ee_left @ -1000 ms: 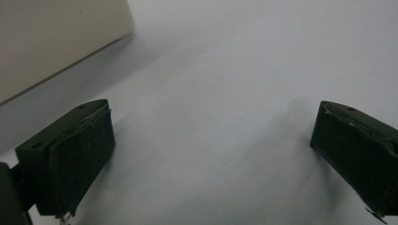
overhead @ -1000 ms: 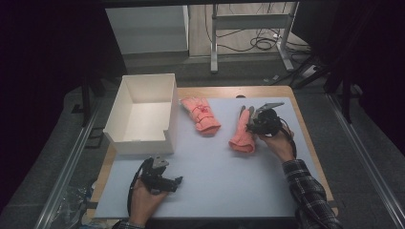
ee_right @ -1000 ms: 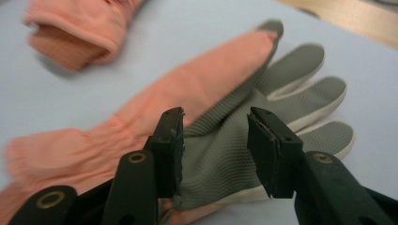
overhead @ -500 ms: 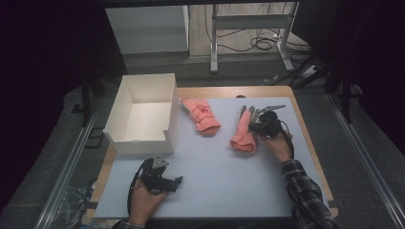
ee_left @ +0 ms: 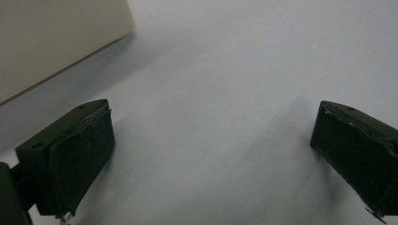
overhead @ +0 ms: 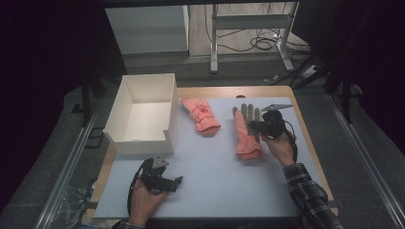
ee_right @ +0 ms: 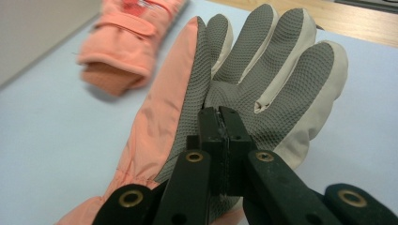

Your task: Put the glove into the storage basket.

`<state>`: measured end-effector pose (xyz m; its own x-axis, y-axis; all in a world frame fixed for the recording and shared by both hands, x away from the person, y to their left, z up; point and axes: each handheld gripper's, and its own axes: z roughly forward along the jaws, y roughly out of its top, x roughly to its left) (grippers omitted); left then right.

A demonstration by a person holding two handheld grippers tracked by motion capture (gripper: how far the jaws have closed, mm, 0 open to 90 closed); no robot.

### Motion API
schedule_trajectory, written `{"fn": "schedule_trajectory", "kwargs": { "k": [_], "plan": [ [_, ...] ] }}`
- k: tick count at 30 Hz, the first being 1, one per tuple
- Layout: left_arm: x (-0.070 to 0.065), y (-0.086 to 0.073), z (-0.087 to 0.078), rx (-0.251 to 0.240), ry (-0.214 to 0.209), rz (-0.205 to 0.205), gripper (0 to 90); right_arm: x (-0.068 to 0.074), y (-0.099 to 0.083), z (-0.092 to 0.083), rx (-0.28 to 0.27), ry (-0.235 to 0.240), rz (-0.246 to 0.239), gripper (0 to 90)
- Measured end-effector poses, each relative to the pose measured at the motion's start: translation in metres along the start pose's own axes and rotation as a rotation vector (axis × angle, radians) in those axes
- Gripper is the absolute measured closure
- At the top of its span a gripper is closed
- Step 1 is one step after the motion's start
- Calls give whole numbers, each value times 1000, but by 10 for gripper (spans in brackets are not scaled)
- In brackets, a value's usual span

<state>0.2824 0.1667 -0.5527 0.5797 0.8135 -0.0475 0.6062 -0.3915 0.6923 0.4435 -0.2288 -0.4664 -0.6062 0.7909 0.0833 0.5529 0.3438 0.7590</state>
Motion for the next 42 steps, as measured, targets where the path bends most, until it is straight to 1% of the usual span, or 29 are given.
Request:
{"fn": "schedule_trajectory", "kwargs": {
  "k": [1, 2, 3, 4, 5, 6, 7, 8, 9, 10, 11, 12, 13, 15, 16, 17, 19, 20, 23, 24, 25, 26, 28, 30, 32, 33, 35, 38, 42],
  "plan": [
    [0, 0, 0, 1, 0, 1, 2, 4, 0, -4, -8, 12, 5, 891],
    [0, 0, 0, 1, 0, 1, 2, 4, 0, -4, -8, 12, 5, 891],
    [0, 0, 0, 1, 0, 1, 2, 11, -2, -12, -19, 34, 11, 891],
    [0, 0, 0, 1, 0, 1, 2, 15, -3, -15, -23, 42, 10, 891],
    [0, 0, 0, 1, 0, 1, 2, 15, -3, -15, -23, 42, 10, 891],
    [0, 0, 0, 2, 0, 1, 2, 24, -7, -20, -29, 63, 14, 891],
    [0, 0, 0, 2, 0, 1, 2, 29, -9, -22, -31, 76, 17, 891],
    [0, 0, 0, 2, 0, 1, 2, 29, -9, -22, -31, 76, 17, 891],
    [0, 0, 0, 2, 0, 1, 2, 34, -11, -23, -32, 85, 15, 891],
    [0, 0, 0, 2, 0, 1, 2, 45, -16, -26, -31, 100, 12, 891],
    [0, 0, 0, 2, 1, 1, 2, 45, -16, -26, -31, 100, 12, 891],
    [0, 0, 0, -3, 0, -4, 2, 57, -22, -28, -29, 119, 12, 891],
    [0, 0, 0, -2, 1, -3, 2, 57, -22, -28, -29, 119, 12, 891],
    [0, 0, 0, 2, 1, 1, 2, 68, -27, -29, -29, 134, 8, 891],
    [0, 0, 0, 2, 1, 1, 2, 78, -32, -29, -29, 146, 6, 891],
    [0, 0, 0, 2, 1, 1, 2, 78, -32, -29, -29, 146, 6, 891],
    [0, 0, 0, 2, 2, 4, 2, 86, -37, -28, -23, 152, 8, 891],
    [0, 0, 0, 1, 2, 3, 2, 91, -41, -26, -24, 144, 7, 890],
    [0, 0, 0, 1, 1, 0, 2, 92, -46, -21, -20, 134, 7, 889],
    [0, 0, 0, 2, 1, 1, 2, 90, -51, -15, -6, 129, 15, 888],
    [0, 0, 0, 2, 1, 1, 2, 90, -51, -15, -6, 129, 15, 888],
    [0, 0, 0, 2, 1, 0, 2, 88, -56, -10, 8, 126, 23, 885],
    [0, 0, 0, 1, 1, 0, 2, 86, -58, -8, 16, 127, 26, 880],
    [0, 0, 0, 1, 1, 0, 2, 83, -61, -7, 17, 122, 21, 857],
    [0, 0, 0, 1, 1, 0, 2, 82, -61, -9, 14, 132, 19, 817],
    [0, 0, 0, 1, 1, 0, 2, 81, -60, -13, -2, 131, 11, 799],
    [0, 0, 0, 1, 1, 0, 2, 79, -58, -19, -15, 129, 1, 790],
    [0, 0, 0, 2, 1, 0, 2, 76, -58, -29, -28, 121, -25, 798],
    [0, 0, 0, 2, 1, 0, 2, 71, -66, -39, -20, 115, -51, 860]
  ]
}}
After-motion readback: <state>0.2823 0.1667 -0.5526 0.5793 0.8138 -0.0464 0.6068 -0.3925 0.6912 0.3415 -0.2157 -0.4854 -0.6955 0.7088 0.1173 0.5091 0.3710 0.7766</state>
